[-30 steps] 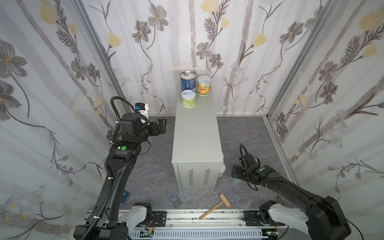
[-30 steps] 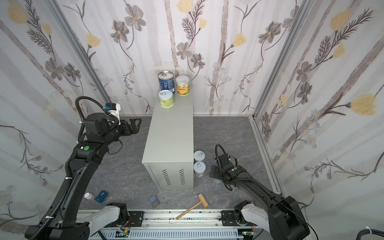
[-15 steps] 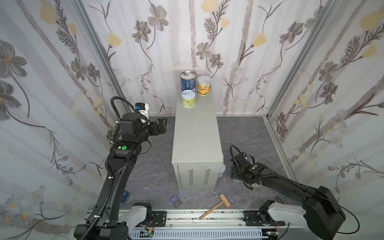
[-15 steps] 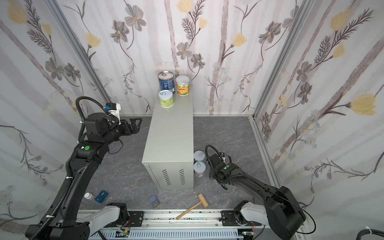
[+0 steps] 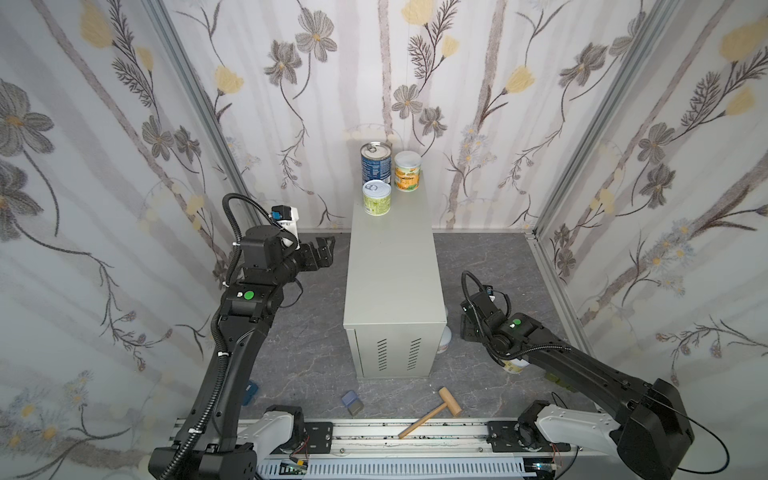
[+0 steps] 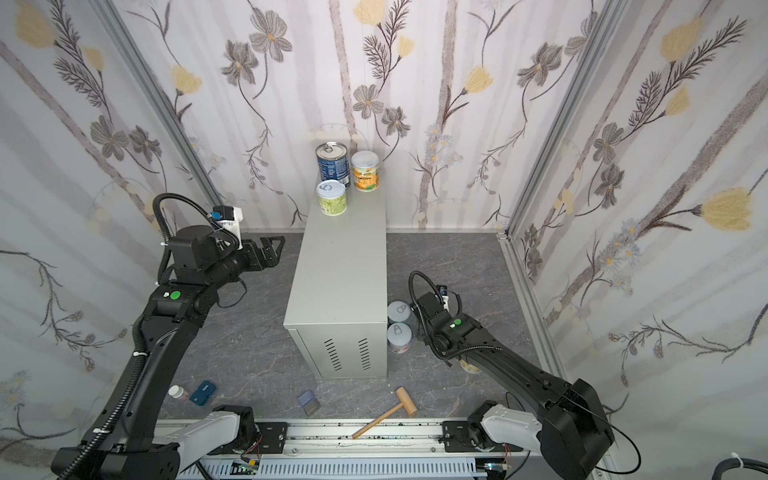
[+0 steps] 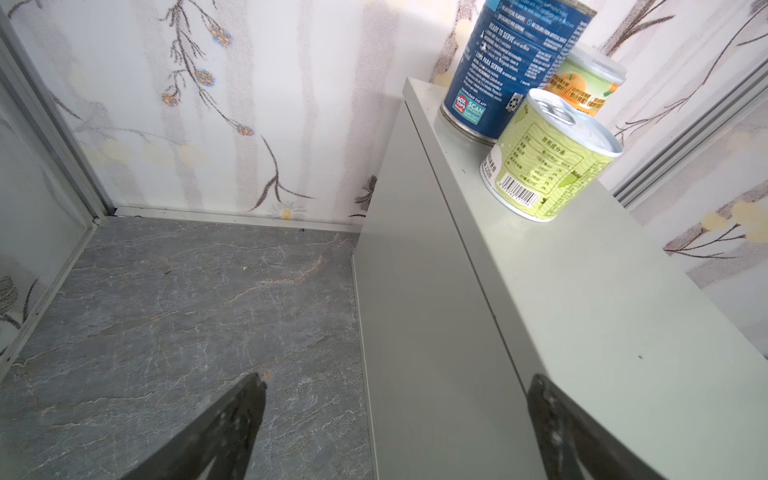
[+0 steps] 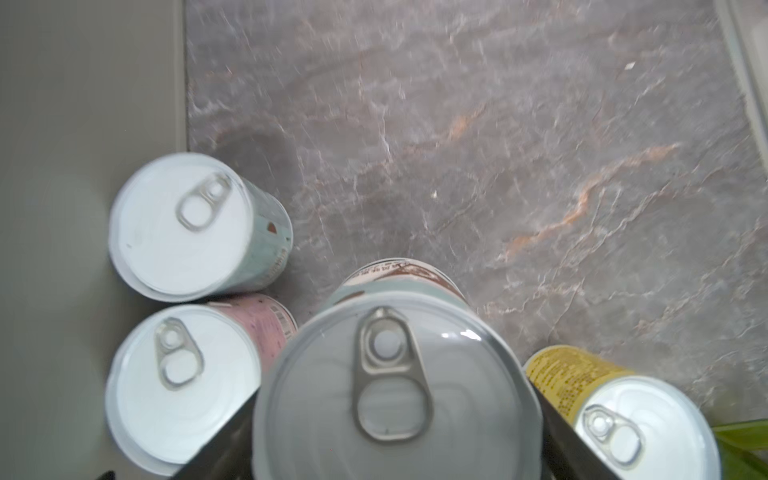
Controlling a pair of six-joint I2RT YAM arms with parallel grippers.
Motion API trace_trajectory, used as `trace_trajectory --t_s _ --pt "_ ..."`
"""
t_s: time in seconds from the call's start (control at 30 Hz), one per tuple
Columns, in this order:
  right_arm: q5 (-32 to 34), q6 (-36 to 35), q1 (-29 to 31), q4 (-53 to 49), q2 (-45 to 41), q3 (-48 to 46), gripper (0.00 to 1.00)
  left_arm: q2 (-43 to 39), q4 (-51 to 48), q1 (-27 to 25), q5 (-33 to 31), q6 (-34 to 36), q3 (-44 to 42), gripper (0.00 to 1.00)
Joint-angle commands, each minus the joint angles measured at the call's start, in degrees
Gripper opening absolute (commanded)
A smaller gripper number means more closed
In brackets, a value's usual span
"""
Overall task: Place and organize the canned foods onto the counter
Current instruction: 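Close the right gripper on the teal-label can and lift it, then carry the teal-label can with the right gripper onto the cabinet top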
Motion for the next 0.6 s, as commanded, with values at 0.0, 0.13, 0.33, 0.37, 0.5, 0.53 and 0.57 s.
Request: trace_trajectory --t_s 0.0,0.13,0.33,0.37,0.5,0.53,0.57 --pt "5.52 -6.16 -0.21 1.45 -0.56 4.26 0.41 0.06 2.45 0.11 0.39 -0.20 -0.22 1.00" --pt "5.02 -11.61 -0.90 0.47 -0.92 12.34 0.38 0.08 2.31 0.06 0.36 -0.07 -0.20 1.00" --pt "1.53 -18.91 -2.90 -2.86 -0.28 27.00 0.36 -0.11 2.43 0.09 0.16 0.06 -0.32 1.00" --pt "0.66 -20.46 -3.06 -3.46 0.11 29.48 0.36 -0.11 2.43 0.06 0.11 0.06 -0.37 1.00" --pt "-4.95 -26.95 -3.09 -3.04 0.66 36.49 0.37 -0.11 2.74 0.28 0.43 -0.20 -0.43 1.00" --pt "-6.30 -28.05 -3.07 -2.87 0.66 37.71 0.37 -0.18 2.77 0.36 0.46 -0.29 -0.40 1.00" --pt "-8.37 -29.14 -3.06 -2.73 0.74 39.17 0.37 -0.20 2.78 0.37 0.55 -0.29 -0.48 1.00"
